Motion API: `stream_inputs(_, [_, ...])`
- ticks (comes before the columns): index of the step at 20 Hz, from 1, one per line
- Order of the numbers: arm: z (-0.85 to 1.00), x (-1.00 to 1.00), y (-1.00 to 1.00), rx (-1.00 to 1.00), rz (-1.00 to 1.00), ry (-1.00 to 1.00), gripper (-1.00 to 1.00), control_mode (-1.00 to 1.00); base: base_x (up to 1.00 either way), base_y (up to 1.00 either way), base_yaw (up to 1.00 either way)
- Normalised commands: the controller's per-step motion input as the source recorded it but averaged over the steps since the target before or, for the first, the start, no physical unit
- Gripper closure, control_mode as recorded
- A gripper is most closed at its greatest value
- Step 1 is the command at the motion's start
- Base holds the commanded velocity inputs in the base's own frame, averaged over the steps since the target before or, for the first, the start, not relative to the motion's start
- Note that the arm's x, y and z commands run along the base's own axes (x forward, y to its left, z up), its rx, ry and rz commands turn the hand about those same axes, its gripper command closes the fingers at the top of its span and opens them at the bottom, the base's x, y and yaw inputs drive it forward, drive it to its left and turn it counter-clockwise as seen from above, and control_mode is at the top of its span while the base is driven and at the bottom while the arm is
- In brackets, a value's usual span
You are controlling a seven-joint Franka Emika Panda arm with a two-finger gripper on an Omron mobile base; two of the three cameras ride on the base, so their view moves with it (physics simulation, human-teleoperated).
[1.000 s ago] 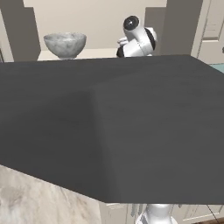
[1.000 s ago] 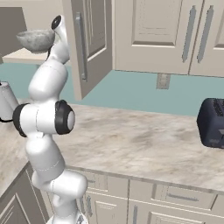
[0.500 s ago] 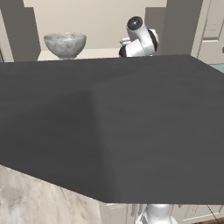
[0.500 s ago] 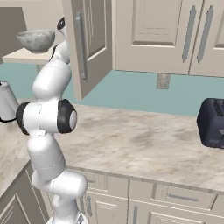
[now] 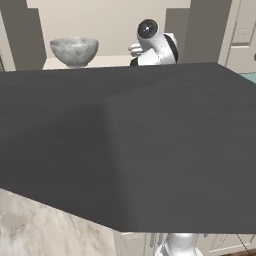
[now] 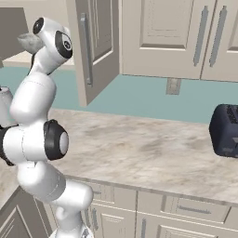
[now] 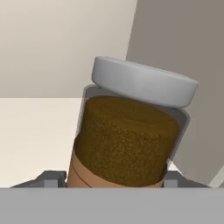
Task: Take the cinnamon bottle from the cabinet and place it on the dining table, next to the plate with the cupcake. Then take the chocolate from the dining counter and place it on the cupcake plate.
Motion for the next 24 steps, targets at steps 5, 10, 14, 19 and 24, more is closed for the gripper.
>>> stream_inputs(5, [0.06, -1.0, 0.79, -0.13, 0.07, -0.3, 1.0, -1.0, 0.0, 0.0, 0.0])
stream_inputs(10, [0.4, -1.0, 0.1, 0.0, 0.0, -0.01, 1.0, -1.0, 0.0, 0.0, 0.0])
stream_inputs(14, [0.54, -1.0, 0.0, 0.0, 0.03, 0.11, 1.0, -1.0, 0.0, 0.0, 0.0])
stream_inputs(19, [0.16, -1.0, 0.0, 0.0, 0.06, 0.13, 1.0, -1.0, 0.0, 0.0, 0.0])
stream_inputs(24, [-0.42, -0.9, -0.17, -0.02, 0.1, 0.07, 1.0, -1.0, 0.0, 0.0, 0.0])
